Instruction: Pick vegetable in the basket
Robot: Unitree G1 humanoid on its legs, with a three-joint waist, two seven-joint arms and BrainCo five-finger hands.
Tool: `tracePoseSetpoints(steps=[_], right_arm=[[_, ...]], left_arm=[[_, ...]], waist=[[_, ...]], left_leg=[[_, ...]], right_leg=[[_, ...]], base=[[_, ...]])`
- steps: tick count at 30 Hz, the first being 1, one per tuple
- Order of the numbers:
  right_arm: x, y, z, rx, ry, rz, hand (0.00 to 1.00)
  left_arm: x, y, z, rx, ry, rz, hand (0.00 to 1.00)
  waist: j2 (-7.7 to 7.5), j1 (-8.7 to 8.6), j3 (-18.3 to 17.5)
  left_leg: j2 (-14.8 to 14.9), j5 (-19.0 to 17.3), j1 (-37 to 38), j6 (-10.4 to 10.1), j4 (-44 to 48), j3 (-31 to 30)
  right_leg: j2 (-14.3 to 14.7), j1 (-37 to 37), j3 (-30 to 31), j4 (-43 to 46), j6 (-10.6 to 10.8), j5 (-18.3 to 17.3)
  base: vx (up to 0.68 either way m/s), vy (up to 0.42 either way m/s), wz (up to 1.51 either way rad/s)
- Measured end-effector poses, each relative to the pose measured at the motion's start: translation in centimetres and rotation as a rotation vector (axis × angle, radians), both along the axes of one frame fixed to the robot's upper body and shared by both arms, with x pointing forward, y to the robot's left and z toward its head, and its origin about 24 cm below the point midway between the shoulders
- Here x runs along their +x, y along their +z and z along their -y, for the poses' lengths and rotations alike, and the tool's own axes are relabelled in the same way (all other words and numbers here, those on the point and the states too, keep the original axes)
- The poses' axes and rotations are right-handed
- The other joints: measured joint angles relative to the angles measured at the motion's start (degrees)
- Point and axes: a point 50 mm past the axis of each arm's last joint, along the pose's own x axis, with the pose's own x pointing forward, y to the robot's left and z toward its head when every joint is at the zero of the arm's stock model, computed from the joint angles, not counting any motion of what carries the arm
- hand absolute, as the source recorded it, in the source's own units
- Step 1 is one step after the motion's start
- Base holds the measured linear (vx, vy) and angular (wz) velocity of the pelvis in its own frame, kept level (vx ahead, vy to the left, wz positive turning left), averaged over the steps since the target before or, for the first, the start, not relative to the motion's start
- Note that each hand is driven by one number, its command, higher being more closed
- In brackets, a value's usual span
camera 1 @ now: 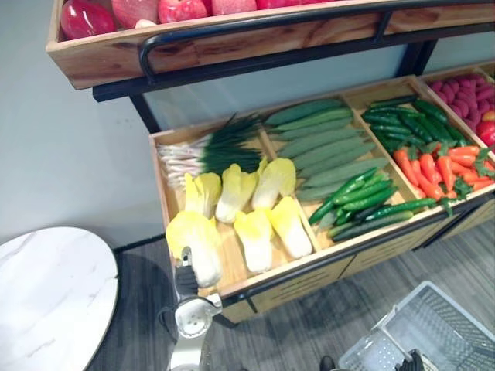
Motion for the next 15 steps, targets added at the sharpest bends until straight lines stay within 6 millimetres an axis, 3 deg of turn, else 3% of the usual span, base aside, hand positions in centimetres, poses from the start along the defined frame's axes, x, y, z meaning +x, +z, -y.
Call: tracePoseSetpoints(steps=[10,15], right_arm=[[0.1,0.0,0.0,0.006,0.002,-0.003,1.0],[0.3,0.0,0.0,0.011,0.006,-0.006,1.0]], left_arm=[[0.5,1.0,0.6,0.0,-0.034,0.048,1.0],[1.2,2.6,1.6,-0.004,-0.091,0.123,1.0]], waist=[[-0.06,-0.02,-0.02],[-0.16,-0.08,-0.01]], left_leg=[[-0.04,0.02,0.0,0.01,-0.01,0.08],[-0.03,0.02,0.0,0.01,-0.01,0.21]], right_leg=[[-0.02,0.08,0.14,-0.32,-0.04,0.13],[0.0,0.03,0.3,-0.35,-0.01,0.15]], base=[[0.0,0.0,0.0],[0.0,0.0,0.0]])
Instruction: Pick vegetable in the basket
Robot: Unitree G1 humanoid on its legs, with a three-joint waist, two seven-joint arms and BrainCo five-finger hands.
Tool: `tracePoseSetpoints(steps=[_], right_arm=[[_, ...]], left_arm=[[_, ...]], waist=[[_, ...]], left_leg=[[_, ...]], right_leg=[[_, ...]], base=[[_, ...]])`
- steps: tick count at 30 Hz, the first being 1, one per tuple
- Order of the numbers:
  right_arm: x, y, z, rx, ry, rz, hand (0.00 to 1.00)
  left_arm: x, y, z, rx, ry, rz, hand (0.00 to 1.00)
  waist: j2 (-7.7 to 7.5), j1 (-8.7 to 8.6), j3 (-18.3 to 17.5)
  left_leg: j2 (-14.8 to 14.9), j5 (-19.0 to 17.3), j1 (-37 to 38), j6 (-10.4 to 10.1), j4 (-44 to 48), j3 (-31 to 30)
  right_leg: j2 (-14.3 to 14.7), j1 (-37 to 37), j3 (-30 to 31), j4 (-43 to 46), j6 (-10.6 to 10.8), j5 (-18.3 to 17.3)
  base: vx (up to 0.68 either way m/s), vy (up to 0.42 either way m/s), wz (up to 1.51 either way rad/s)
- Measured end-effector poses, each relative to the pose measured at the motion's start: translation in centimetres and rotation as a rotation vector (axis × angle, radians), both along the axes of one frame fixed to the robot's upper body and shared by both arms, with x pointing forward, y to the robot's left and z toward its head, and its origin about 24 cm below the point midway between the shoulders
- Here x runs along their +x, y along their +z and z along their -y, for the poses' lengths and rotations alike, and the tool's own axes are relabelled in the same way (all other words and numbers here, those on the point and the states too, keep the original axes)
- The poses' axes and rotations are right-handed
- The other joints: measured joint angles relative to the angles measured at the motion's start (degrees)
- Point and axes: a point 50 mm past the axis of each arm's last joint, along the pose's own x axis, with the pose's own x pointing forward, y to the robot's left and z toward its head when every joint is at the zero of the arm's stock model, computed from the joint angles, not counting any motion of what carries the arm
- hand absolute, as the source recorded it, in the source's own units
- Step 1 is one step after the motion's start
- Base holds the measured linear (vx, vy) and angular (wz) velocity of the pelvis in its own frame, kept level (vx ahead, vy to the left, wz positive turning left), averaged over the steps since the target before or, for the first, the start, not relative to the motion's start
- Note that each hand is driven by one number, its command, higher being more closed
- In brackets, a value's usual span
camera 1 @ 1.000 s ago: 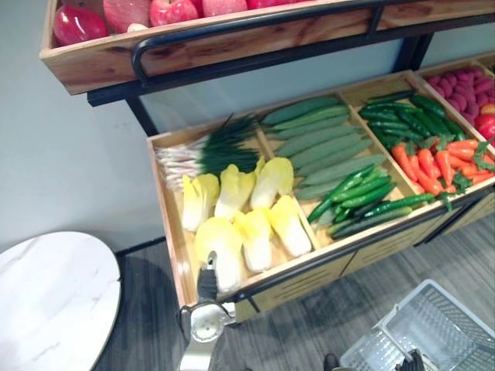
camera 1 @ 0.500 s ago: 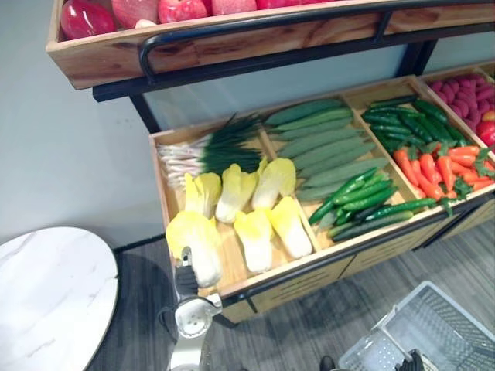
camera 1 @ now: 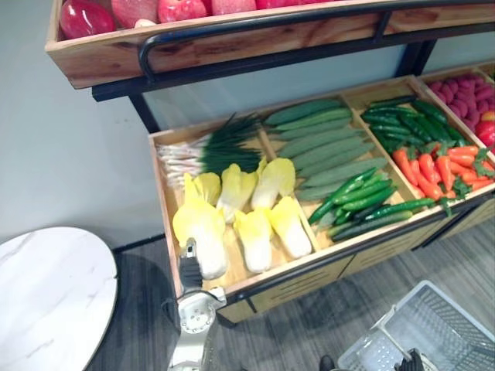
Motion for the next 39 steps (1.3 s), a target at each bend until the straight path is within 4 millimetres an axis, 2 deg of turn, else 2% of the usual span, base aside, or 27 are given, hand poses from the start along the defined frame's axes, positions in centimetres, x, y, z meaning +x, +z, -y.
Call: tracePoseSetpoints(steps=[10,20,27,32,39], right_arm=[[0.1,0.3,0.7,-0.001,0.015,-0.001,1.0],[-0.1,0.6,1.7,-0.007,-0.002,0.002,1.0],[0.2,1.5,3.3,-0.023,-0.028,0.023,1.0],[0.4,2.3,4.0,-0.027,-0.062,0.073,1.0],[1.5,4.2,5.8,-0.046,-0.064,0.145,1.0]], left_arm=[[0.5,0.9,2.2,-0.048,-0.126,0.047,1.0],[1.0,1.5,5.6,-0.073,-0.313,0.075,1.0],[0.9,1.6,7.7,-0.088,-0.427,0.076,1.0],[0.5,1.7,10.2,-0.101,-0.542,0.075,1.0],[-0.2,1.8,14.9,-0.11,-0.79,0.069,1.0]], waist=[[0.04,-0.06,-0.02],[0.52,-0.34,-0.32],[0.87,-0.64,-0.34],[0.86,-1.74,-0.34],[0.68,-1.65,-0.24]], left_leg=[[-0.02,-0.01,0.03,0.0,0.01,0.46],[0.03,-0.11,0.76,-0.11,0.01,3.45],[0.21,-1.15,2.93,-0.29,0.0,9.56],[0.04,-2.03,4.52,-0.58,-0.11,12.99],[-0.11,-2.93,5.38,-0.93,-0.35,16.94]], right_leg=[[0.0,-0.19,0.44,0.01,-0.01,0.05],[0.43,-1.36,3.84,0.54,-0.07,0.58],[1.24,-3.58,9.97,2.16,-0.06,0.58],[1.72,-4.12,13.3,2.81,0.1,0.7],[2.18,-4.93,17.4,2.85,1.4,1.61]], base=[[0.0,0.0,-0.01],[0.0,-0.003,-0.16],[-0.02,0.0,-0.46],[-0.02,-0.007,-0.33],[0.0,-0.011,-0.28]])
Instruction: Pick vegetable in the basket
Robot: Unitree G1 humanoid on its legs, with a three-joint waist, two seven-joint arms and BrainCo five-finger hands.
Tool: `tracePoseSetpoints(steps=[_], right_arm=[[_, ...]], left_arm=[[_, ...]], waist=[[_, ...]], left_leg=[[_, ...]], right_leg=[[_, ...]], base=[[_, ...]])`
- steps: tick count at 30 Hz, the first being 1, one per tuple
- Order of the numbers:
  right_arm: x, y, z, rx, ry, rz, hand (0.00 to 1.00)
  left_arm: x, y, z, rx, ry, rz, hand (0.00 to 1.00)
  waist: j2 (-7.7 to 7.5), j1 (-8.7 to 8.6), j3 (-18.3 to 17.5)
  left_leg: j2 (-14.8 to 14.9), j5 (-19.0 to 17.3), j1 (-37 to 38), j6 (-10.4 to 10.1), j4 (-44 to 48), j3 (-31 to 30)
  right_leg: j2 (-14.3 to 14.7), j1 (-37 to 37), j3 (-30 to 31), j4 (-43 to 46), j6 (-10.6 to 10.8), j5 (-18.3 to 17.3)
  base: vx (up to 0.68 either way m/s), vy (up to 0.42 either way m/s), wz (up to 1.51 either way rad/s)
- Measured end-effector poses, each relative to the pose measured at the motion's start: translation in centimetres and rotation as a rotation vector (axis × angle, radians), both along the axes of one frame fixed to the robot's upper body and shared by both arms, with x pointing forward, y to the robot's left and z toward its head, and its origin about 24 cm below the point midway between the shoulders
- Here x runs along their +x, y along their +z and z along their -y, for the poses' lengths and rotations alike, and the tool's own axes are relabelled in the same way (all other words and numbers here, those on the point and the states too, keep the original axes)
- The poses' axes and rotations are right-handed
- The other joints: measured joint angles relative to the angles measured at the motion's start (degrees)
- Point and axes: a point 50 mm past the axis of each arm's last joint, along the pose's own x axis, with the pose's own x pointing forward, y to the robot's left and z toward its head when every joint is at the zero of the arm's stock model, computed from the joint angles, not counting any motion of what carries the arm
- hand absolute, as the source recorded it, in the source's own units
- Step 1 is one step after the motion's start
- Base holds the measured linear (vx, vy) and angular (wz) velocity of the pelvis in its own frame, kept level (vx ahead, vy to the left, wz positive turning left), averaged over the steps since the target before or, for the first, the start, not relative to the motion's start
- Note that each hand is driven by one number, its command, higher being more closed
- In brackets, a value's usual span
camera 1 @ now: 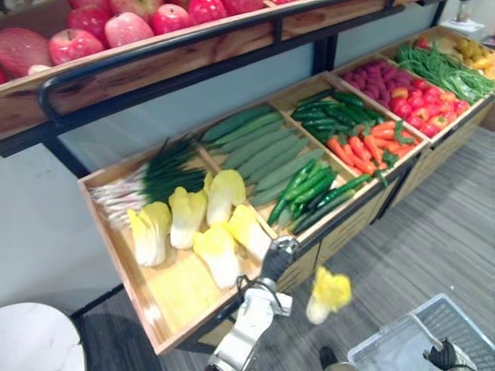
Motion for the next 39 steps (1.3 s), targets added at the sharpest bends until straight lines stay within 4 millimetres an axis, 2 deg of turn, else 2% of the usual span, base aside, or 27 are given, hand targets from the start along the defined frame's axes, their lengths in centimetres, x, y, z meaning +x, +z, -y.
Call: tracePoseSetpoints(steps=[2,7,13,14,23,30,34,39], right_arm=[[0.2,0.3,0.2,0.009,-0.011,0.026,1.0],[1.0,0.7,0.1,0.049,-0.033,0.081,1.0],[1.6,1.3,0.2,0.062,-0.055,0.136,1.0],[1.5,1.3,0.2,0.066,-0.068,0.141,1.0],[0.5,0.0,-1.3,0.125,-0.108,0.123,1.0],[0.0,-0.4,-1.6,0.142,-0.132,0.118,1.0],[-0.8,-1.1,-1.9,0.164,-0.154,0.099,1.0],[-2.4,-1.8,-1.8,0.176,-0.211,0.066,1.0]], left_arm=[[-0.5,0.0,1.7,0.004,-0.099,0.001,1.0],[-1.8,-0.1,4.0,-0.031,-0.217,-0.024,1.0],[-2.6,-0.8,5.0,-0.022,-0.3,-0.052,1.0],[-2.6,-0.8,5.0,-0.022,-0.308,-0.052,0.0],[-2.7,-0.7,5.1,-0.014,-0.318,-0.045,0.0],[-2.4,-0.4,4.8,0.007,-0.286,-0.015,0.0],[-2.1,1.1,4.5,-0.054,-0.261,0.027,0.0],[-1.1,4.0,2.6,-0.285,-0.176,0.058,0.0]], waist=[[-0.32,-0.07,0.13],[-0.89,0.03,0.47],[-0.98,0.15,0.52],[-0.98,0.16,0.52],[-1.22,0.29,0.67],[-1.51,0.28,0.68],[-1.58,0.48,0.66],[-1.9,1.57,0.51]], left_leg=[[0.0,-0.18,-0.01,0.05,-0.01,0.1],[0.07,-0.25,-0.07,0.07,0.0,0.14],[0.09,-0.39,-0.61,0.12,-0.01,-0.25],[0.09,-0.38,-0.79,0.13,-0.02,-0.31],[0.08,-0.22,-2.06,0.36,-0.02,-1.85],[0.23,-0.21,-2.07,0.37,-0.02,-2.2],[0.35,-0.09,-2.07,0.44,-0.02,-3.3],[0.5,0.39,-2.31,0.52,-0.04,-5.01]], right_leg=[[0.02,0.0,0.16,-0.03,-0.13,0.16],[0.07,-0.02,0.26,-0.03,0.19,0.35],[-0.06,-0.22,0.01,-0.06,0.2,0.34],[-0.11,-0.3,-0.11,-0.08,0.2,0.34],[-0.4,-0.89,-1.16,-0.08,0.22,0.33],[-0.33,-0.77,-1.41,-0.07,0.22,0.33],[-0.39,-0.18,-1.96,-0.09,0.23,0.32],[-0.61,0.41,-3.48,-0.16,0.3,0.27]], base=[[0.01,-0.033,-0.05],[0.0,-0.015,0.0],[-0.01,-0.043,0.04],[-0.01,-0.04,0.08],[0.0,-0.041,0.08],[-0.01,-0.045,0.02],[-0.01,-0.05,0.12],[-0.01,-0.05,0.16]])
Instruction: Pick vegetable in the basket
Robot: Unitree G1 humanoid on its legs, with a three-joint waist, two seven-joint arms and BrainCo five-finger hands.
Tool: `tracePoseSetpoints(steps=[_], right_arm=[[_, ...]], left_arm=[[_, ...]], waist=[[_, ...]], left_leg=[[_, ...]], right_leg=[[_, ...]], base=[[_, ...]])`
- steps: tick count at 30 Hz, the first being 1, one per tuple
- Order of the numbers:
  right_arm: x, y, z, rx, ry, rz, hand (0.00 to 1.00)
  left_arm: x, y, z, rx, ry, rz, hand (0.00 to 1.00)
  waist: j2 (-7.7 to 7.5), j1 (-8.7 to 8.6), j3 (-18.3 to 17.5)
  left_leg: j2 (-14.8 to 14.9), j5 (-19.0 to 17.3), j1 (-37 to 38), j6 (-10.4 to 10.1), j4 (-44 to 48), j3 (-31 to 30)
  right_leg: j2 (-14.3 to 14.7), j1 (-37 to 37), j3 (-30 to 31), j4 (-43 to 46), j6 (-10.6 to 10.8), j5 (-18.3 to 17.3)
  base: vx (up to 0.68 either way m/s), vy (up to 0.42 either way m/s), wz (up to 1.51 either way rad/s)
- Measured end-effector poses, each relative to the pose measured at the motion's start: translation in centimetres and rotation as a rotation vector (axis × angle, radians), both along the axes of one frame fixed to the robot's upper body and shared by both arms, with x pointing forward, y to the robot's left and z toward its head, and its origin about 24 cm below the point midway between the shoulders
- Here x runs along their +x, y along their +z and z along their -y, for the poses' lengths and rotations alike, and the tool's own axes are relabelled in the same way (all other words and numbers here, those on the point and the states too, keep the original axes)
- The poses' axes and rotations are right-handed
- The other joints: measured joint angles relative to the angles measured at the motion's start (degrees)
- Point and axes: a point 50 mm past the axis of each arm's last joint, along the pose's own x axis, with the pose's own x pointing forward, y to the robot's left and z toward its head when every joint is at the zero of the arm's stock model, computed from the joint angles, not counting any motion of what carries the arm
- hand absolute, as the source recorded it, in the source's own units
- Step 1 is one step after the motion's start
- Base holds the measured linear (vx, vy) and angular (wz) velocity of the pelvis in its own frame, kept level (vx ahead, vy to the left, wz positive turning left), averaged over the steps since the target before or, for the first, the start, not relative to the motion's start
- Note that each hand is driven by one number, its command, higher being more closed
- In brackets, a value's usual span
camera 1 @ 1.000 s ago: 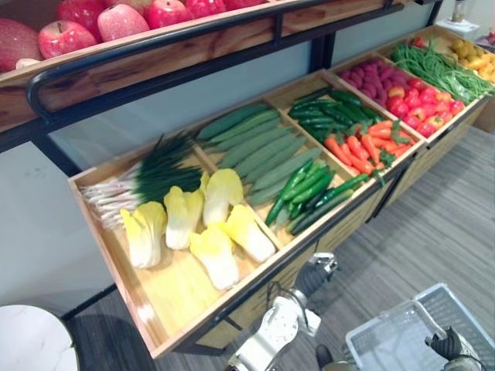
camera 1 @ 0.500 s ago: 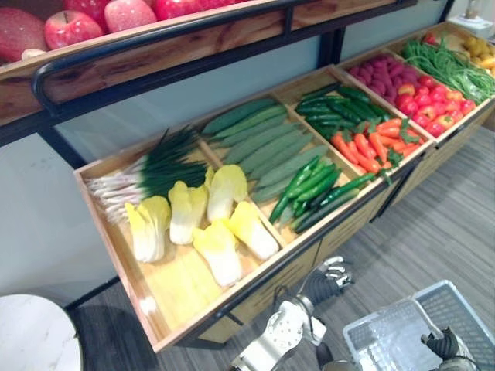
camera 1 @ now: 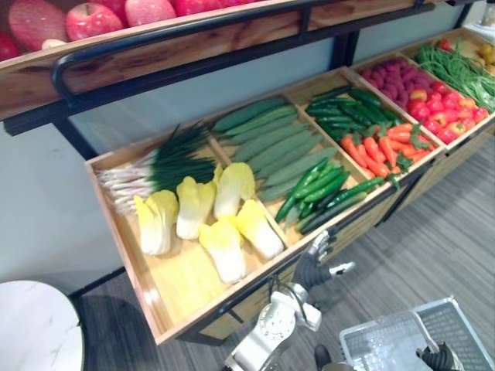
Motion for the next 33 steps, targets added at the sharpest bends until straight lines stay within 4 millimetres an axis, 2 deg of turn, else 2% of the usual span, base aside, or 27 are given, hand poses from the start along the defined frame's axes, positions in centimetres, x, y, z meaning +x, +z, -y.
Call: tracePoseSetpoints(steps=[5,9,12,18,21,26,28,30,33], right_arm=[[-1.4,-0.8,-0.1,0.023,-0.026,-0.061,1.0],[-2.2,-1.2,-0.2,0.043,-0.033,-0.097,1.0],[-2.4,-1.3,0.0,0.05,-0.033,-0.115,1.0],[-2.6,-1.4,-0.1,0.055,-0.036,-0.122,1.0],[-2.7,-1.5,-0.2,0.077,-0.052,-0.112,1.0],[-3.0,-1.8,-0.4,0.112,-0.043,-0.121,1.0],[-2.7,-1.9,-0.7,0.131,-0.023,-0.126,1.0],[-2.2,-2.0,-1.1,0.146,0.007,-0.128,1.0],[-1.9,-2.1,-1.5,0.161,0.023,-0.126,1.0]], left_arm=[[1.4,2.3,-3.6,-0.208,0.153,0.023,0.0],[1.2,2.2,-6.4,-0.331,0.216,-0.029,0.0],[1.2,2.2,-7.4,-0.4,0.251,-0.052,0.0],[0.4,1.8,-8.9,-0.367,0.245,-0.028,0.0],[-0.5,0.8,-9.5,-0.301,0.18,-0.037,0.0],[-2.8,-3.0,-12.0,-0.163,0.003,-0.162,0.0],[-4.5,-6.8,-13.1,-0.06,-0.032,-0.314,0.0],[-7.2,-11.0,-15.2,0.077,-0.072,-0.518,0.0],[-10.0,-14.5,-17.8,0.274,-0.063,-0.679,0.0]], waist=[[-0.77,0.18,-0.31],[-1.16,0.1,-0.43],[-1.33,0.29,-0.48],[-1.51,0.57,-0.79],[-1.65,0.38,-1.06],[-1.98,0.39,-2.0],[-2.0,0.35,-2.29],[-2.09,0.19,-2.42],[-1.69,0.22,-2.89]], left_leg=[[-0.06,0.86,-0.96,0.26,-0.02,-2.95],[-0.36,1.45,-0.66,0.62,-0.01,-4.69],[-0.88,1.63,-0.83,0.88,-0.01,-5.13],[-2.03,1.85,-0.83,1.25,-0.02,-6.64],[-2.36,1.79,-0.67,1.33,-0.02,-7.44],[-2.31,1.75,-0.35,1.4,-0.04,-7.54],[-2.29,1.7,0.09,1.42,-0.04,-7.44],[-2.16,1.58,0.46,1.29,-0.05,-7.41],[-2.15,1.47,0.35,1.17,-0.04,-7.44]], right_leg=[[-0.64,0.73,-2.67,-0.28,0.0,-0.01],[-1.12,1.82,-4.65,-0.64,-0.03,-0.03],[-1.55,1.88,-5.31,-0.7,-0.33,-0.23],[-2.87,2.64,-7.1,-0.86,-0.76,-1.01],[-3.35,3.51,-7.89,-1.44,-0.75,-1.01],[-3.36,4.44,-8.19,-2.44,-0.73,-0.98],[-3.48,4.95,-8.19,-2.85,-0.67,-0.94],[-3.55,5.54,-8.34,-3.33,-0.67,-0.94],[-3.56,5.7,-8.54,-3.76,-0.65,-0.91]], base=[[-0.02,-0.037,0.28],[-0.01,-0.027,0.22],[-0.03,-0.01,0.12],[-0.03,0.005,0.14],[-0.01,0.009,0.13],[0.0,-0.001,0.01],[0.0,0.0,0.0],[0.0,0.0,0.0],[0.01,-0.004,0.02]])
